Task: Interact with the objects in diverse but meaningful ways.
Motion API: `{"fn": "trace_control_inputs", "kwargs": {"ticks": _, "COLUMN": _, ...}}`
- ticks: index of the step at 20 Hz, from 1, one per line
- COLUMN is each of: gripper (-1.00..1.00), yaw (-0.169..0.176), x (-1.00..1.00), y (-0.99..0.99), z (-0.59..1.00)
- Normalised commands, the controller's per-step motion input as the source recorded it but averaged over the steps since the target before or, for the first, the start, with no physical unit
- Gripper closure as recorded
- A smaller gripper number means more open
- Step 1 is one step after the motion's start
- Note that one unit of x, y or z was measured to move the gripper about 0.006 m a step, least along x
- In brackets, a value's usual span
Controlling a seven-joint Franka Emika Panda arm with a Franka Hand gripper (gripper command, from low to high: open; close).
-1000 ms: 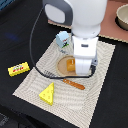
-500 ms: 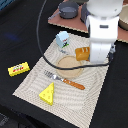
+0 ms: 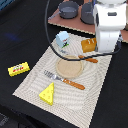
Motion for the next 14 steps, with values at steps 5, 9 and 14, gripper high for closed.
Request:
{"fn": "trace_control_inputs", "kwargs": {"ticks": 5, "gripper": 1.00, "yaw": 0.034, "x": -0.06, "y": 0.61, "z": 0.00}}
{"fn": "trace_control_inputs", "kwargs": {"ticks": 9, "gripper": 1.00, "yaw": 0.033, "x": -0.10, "y": 0.49, "z": -0.07}}
{"fn": "trace_control_inputs", "kwargs": {"ticks": 14, "gripper": 1.00, "yaw": 0.037, "x": -0.16, "y": 0.43, "z": -0.16}}
